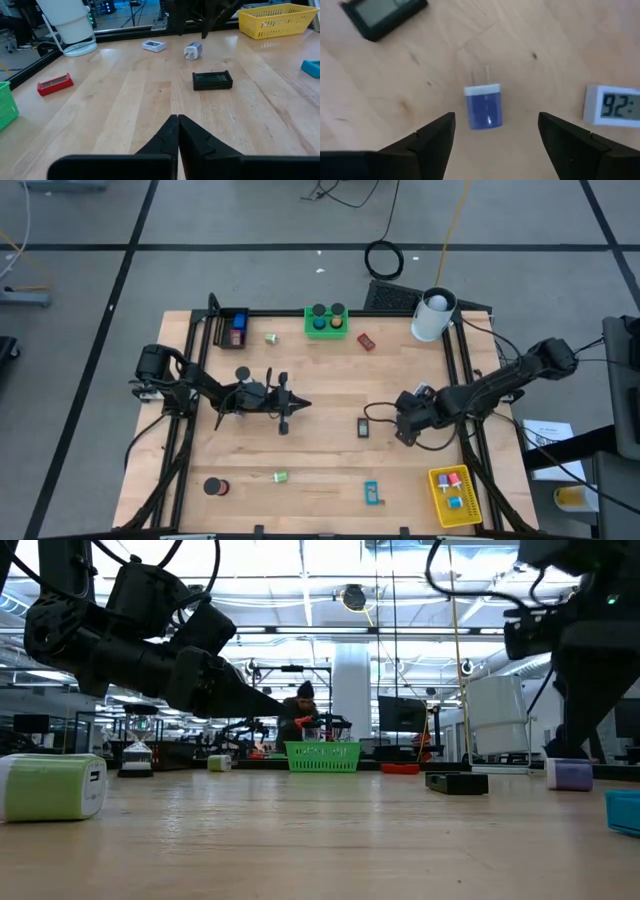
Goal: Pick & Place Office items
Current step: Put the right purple charger adapter into the yellow basket
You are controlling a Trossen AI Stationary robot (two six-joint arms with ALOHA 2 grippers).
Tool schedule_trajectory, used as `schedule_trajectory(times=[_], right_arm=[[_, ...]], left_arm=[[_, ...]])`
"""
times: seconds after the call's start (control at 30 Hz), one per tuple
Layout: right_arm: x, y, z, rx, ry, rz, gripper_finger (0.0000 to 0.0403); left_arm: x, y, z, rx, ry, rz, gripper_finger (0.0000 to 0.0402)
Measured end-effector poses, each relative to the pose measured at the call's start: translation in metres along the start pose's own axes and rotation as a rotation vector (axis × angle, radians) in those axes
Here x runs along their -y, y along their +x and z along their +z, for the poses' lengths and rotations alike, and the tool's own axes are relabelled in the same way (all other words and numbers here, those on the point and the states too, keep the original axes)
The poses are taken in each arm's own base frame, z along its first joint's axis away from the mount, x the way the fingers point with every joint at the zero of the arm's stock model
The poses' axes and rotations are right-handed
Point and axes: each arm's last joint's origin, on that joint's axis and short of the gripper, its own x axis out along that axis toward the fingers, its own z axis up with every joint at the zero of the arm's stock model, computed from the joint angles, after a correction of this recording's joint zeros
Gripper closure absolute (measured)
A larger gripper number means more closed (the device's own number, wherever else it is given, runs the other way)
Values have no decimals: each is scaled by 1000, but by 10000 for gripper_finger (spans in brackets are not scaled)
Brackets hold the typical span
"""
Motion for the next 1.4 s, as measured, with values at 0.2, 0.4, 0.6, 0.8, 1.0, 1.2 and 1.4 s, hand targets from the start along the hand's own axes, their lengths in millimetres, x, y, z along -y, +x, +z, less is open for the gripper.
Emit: schedule_trajectory(times=[0.2,0.4,0.6,0.8,1.0,1.2,1.4], right_arm=[[-1,19,7,-58,-68,-43,122],[-4,32,11,-92,-108,-60,155],[-7,35,13,-75,-129,-38,236],[-7,30,11,-121,-120,10,285],[-23,-10,6,-187,-124,112,285],[-52,-66,-18,-307,-83,193,283],[-72,-96,-62,-399,53,216,282]], left_arm=[[0,0,0,0,0,0,381],[0,0,0,0,0,-1,387],[0,0,0,0,0,-2,393],[0,0,0,-1,-3,-2,375],[0,0,0,-3,0,-3,395],[0,0,0,-3,0,-3,384],[0,0,-1,-6,-1,-3,385]])
